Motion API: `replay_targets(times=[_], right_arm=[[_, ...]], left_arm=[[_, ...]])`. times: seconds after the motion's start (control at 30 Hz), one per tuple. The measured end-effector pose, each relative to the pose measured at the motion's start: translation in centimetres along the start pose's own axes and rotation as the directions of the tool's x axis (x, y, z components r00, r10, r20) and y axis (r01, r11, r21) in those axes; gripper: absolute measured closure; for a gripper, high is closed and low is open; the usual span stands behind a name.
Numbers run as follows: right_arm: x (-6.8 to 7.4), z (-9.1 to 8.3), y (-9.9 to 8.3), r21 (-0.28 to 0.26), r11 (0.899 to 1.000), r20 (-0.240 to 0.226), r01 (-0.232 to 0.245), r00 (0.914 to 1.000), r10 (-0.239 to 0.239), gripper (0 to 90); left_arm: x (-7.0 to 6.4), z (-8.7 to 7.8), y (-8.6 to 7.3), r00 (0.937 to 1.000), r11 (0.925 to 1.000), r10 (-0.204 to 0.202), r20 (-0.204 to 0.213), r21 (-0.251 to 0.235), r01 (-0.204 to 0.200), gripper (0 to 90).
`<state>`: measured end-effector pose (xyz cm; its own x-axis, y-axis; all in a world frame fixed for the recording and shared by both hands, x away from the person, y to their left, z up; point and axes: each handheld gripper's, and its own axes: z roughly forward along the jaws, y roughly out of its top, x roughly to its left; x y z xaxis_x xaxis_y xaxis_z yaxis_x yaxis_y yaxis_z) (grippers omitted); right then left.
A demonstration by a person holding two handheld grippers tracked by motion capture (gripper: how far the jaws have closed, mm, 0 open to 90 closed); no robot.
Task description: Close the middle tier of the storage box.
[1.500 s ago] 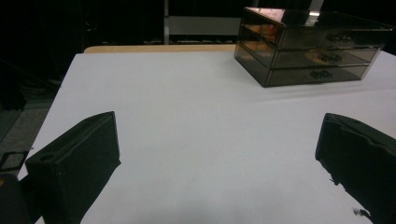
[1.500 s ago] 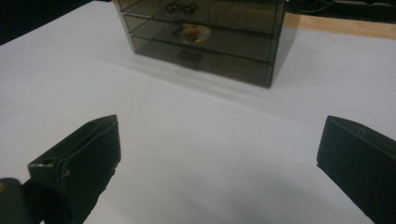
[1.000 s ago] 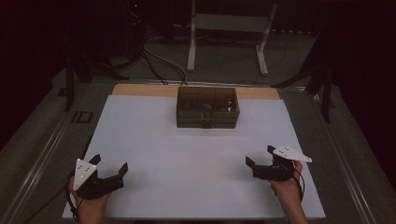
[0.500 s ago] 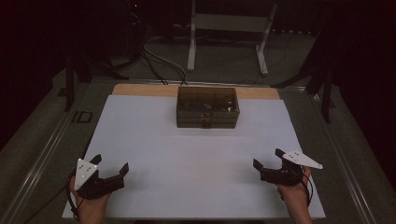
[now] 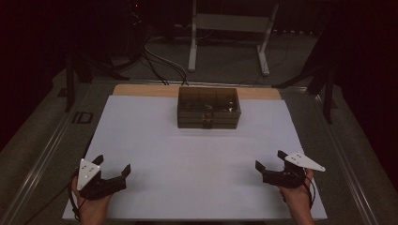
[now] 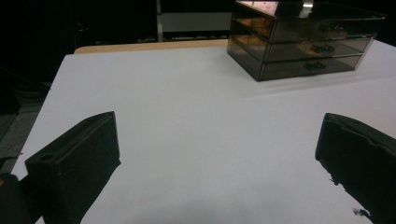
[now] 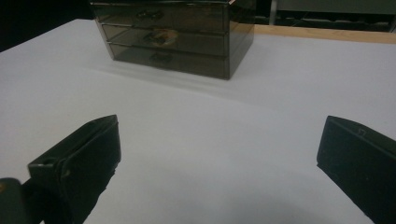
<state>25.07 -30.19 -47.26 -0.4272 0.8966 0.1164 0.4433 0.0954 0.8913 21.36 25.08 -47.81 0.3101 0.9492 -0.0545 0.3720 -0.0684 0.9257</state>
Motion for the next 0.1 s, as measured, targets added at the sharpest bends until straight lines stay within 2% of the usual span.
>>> replay_targets(times=[0.1], right_arm=[[-0.06,-0.01,0.05,0.000,1.000,0.005,0.008,1.0000,-0.008,0.0]], left_arm=[[-0.02,-0.01,-0.05,1.0000,1.0000,0.003,-0.005,0.008,-0.003,1.1]])
